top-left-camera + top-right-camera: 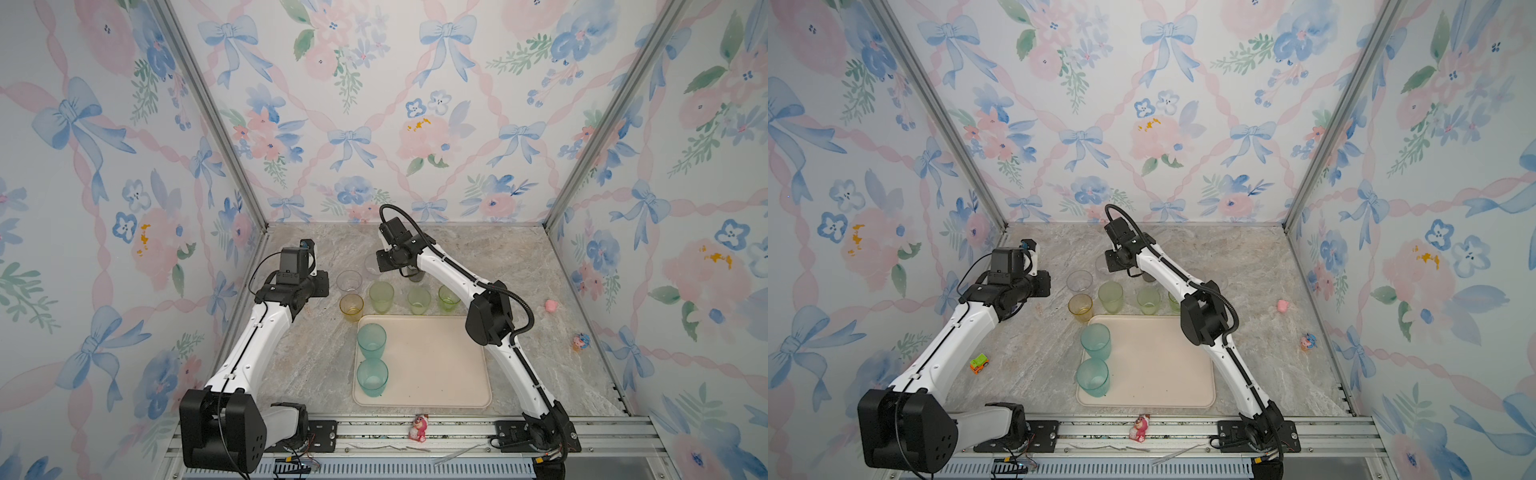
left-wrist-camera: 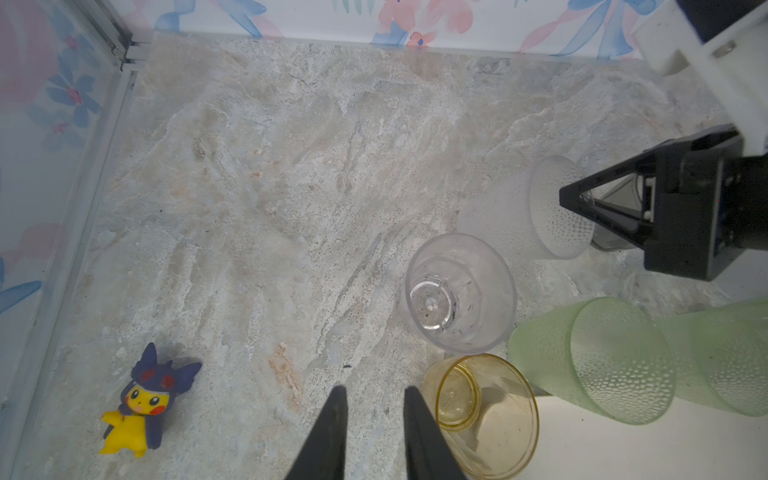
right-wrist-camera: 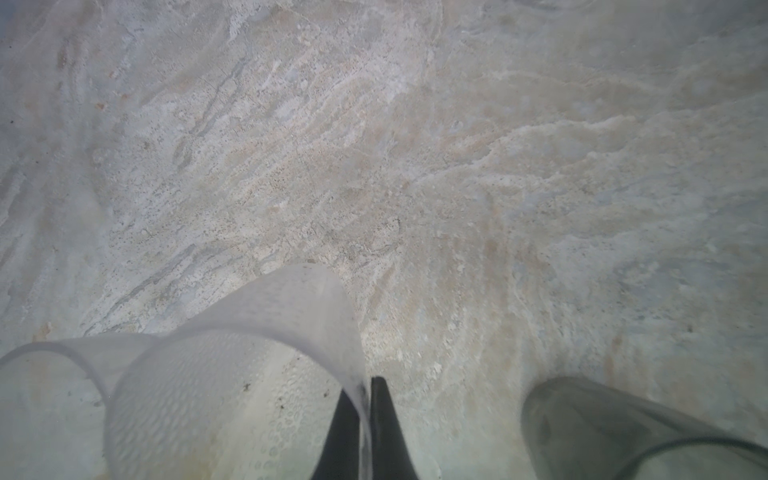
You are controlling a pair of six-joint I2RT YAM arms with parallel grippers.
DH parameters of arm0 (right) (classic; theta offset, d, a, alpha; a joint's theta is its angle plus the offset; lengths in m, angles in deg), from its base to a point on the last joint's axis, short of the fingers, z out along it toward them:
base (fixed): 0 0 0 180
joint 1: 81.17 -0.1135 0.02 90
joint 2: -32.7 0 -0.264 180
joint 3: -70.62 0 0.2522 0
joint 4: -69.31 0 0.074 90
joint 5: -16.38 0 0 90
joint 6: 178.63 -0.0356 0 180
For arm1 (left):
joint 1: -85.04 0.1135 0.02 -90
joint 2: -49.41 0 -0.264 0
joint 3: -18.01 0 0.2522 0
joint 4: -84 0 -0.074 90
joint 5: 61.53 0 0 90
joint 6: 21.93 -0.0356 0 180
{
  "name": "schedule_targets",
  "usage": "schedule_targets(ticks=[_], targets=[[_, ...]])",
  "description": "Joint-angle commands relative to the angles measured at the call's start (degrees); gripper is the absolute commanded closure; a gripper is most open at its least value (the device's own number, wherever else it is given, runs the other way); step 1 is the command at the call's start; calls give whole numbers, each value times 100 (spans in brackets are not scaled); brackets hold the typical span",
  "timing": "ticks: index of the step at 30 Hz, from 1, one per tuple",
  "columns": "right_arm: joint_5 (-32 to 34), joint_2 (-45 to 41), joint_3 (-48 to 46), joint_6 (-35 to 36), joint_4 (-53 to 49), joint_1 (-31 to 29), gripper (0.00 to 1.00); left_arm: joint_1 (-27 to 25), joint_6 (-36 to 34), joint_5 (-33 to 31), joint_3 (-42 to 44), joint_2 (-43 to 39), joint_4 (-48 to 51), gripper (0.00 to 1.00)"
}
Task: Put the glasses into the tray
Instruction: 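Lift the frosted clear cup with the right gripper and carry it toward the tray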
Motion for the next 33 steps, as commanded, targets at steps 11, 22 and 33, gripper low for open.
schedule_targets(ticks=[11,22,33], targets=[[225,-1962,-862,563,408,185,100,-156,-7,48,111,-385,-66,74],[154,-4647,-3402,1204,-797,-28,100,-633,85,-249,-188,-414,3,73],[285,-5205,-4547,1132,-1210,-830,100,-713,162,-397,-542,-374,162,72]])
